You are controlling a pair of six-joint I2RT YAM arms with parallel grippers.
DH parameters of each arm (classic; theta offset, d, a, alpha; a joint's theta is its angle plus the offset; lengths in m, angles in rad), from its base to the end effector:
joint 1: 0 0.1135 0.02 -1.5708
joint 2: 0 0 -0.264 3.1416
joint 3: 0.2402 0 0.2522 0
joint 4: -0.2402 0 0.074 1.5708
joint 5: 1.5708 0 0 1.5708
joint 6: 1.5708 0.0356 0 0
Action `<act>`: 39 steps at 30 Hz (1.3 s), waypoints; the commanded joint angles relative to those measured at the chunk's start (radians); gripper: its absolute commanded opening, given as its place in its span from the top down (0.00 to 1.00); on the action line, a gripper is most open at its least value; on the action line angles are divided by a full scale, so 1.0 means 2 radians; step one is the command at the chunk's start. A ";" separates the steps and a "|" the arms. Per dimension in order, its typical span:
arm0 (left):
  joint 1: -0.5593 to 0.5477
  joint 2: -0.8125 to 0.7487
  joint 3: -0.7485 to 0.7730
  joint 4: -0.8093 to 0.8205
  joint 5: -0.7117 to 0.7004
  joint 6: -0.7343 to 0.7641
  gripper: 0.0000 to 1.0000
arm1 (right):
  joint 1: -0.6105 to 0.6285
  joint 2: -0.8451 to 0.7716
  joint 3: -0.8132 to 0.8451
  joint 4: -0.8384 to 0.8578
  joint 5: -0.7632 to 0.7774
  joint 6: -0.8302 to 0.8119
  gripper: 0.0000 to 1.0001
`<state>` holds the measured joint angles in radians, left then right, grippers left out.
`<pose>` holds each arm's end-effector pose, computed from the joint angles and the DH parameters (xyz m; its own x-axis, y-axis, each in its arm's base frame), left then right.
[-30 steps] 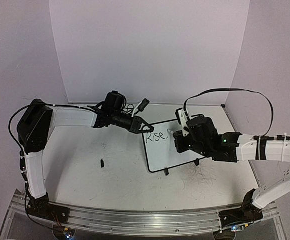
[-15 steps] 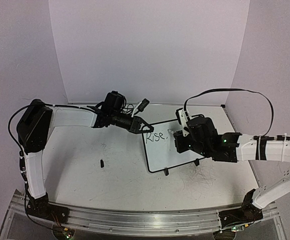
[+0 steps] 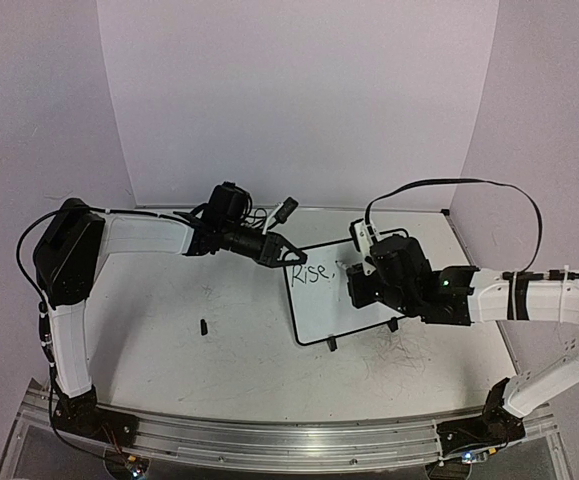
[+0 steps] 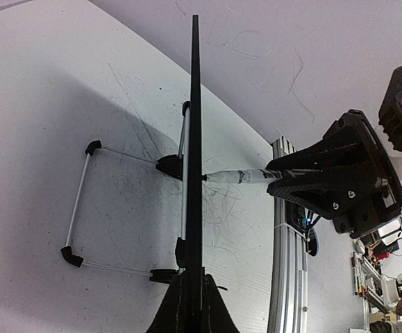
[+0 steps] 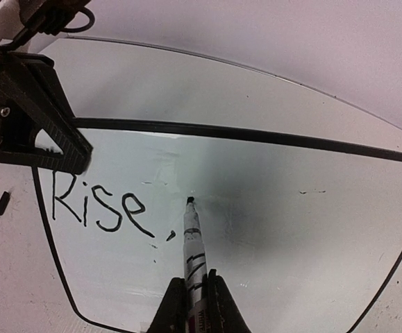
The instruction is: Write a sentence on the whiteboard
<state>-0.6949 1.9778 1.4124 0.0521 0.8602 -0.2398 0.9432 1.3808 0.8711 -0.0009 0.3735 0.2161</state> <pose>0.3270 -0.3077 0.2276 -0.5860 0.2868 -0.7578 0.8088 0.1507 -0.5685 0.1906 0.2406 0.2532 -0.4018 -0.2139 -0.8904 -0.4920 0.8705 0.0129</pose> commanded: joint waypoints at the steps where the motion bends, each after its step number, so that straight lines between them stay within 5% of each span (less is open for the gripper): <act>1: -0.003 -0.015 -0.001 -0.017 -0.003 0.002 1.00 | -0.003 0.010 0.010 -0.011 0.023 0.013 1.00; 21: -0.003 -0.012 0.000 -0.018 -0.002 0.001 1.00 | -0.001 -0.021 -0.030 -0.031 -0.020 0.044 1.00; 39: -0.003 -0.013 -0.001 -0.018 -0.001 0.002 1.00 | -0.001 -0.012 -0.024 0.031 0.025 0.030 1.00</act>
<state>-0.6949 1.9778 1.4124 0.0517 0.8593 -0.2397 0.9432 1.3548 0.8185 0.0051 0.3747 0.2881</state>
